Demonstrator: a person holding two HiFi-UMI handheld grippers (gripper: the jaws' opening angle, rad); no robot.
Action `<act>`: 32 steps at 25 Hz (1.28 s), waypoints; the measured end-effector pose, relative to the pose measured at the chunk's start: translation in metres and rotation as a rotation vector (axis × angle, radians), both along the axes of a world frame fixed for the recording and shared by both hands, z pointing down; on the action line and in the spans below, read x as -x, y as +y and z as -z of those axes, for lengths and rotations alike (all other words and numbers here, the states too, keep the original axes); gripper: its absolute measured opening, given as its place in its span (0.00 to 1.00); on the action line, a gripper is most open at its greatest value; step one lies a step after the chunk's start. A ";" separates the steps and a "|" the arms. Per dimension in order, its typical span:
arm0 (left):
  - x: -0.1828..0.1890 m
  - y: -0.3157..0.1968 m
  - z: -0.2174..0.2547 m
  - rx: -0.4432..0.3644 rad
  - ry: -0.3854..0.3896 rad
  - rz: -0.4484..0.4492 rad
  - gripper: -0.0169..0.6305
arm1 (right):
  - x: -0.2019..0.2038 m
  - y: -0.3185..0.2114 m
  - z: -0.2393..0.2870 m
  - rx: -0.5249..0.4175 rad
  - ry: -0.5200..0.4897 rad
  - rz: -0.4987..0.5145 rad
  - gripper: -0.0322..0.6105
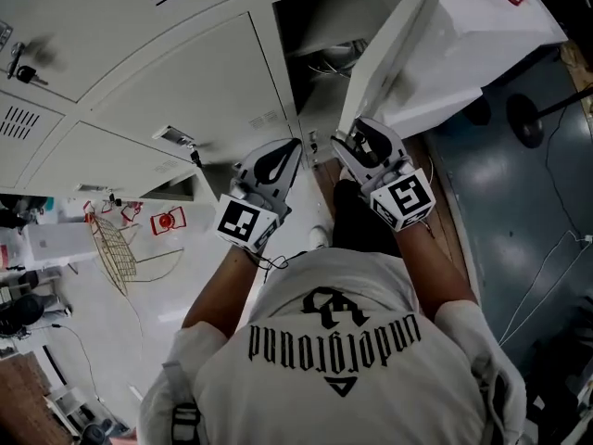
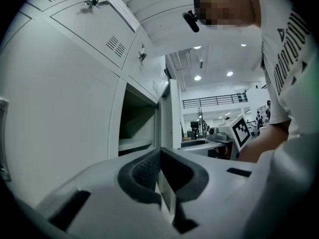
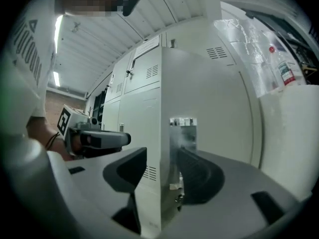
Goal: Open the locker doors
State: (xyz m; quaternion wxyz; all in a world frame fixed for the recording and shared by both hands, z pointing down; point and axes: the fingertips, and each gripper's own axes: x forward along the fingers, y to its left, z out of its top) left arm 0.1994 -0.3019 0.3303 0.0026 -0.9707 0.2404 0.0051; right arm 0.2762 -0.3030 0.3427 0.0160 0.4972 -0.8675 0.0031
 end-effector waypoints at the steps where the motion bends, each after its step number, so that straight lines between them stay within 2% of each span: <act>1: -0.006 0.002 -0.001 -0.008 -0.001 -0.018 0.04 | -0.006 0.006 -0.001 0.003 0.002 -0.018 0.36; 5: -0.038 0.011 -0.003 -0.023 -0.004 -0.097 0.04 | -0.034 0.025 -0.001 0.002 0.012 -0.090 0.33; 9: -0.071 0.018 0.000 0.004 -0.005 -0.166 0.04 | -0.065 0.044 -0.001 -0.001 0.022 -0.158 0.27; 16: -0.119 0.026 -0.006 -0.008 -0.010 -0.273 0.04 | -0.118 0.072 -0.001 0.015 0.045 -0.260 0.27; 19: -0.130 0.024 -0.009 0.002 -0.015 -0.287 0.04 | -0.141 0.078 0.001 0.019 0.054 -0.308 0.26; 26: -0.143 0.016 -0.018 0.013 -0.028 -0.307 0.04 | -0.203 0.092 -0.004 0.026 0.003 -0.405 0.19; 32: -0.141 0.011 -0.020 0.014 -0.032 -0.292 0.04 | -0.241 0.088 -0.005 0.043 0.008 -0.454 0.18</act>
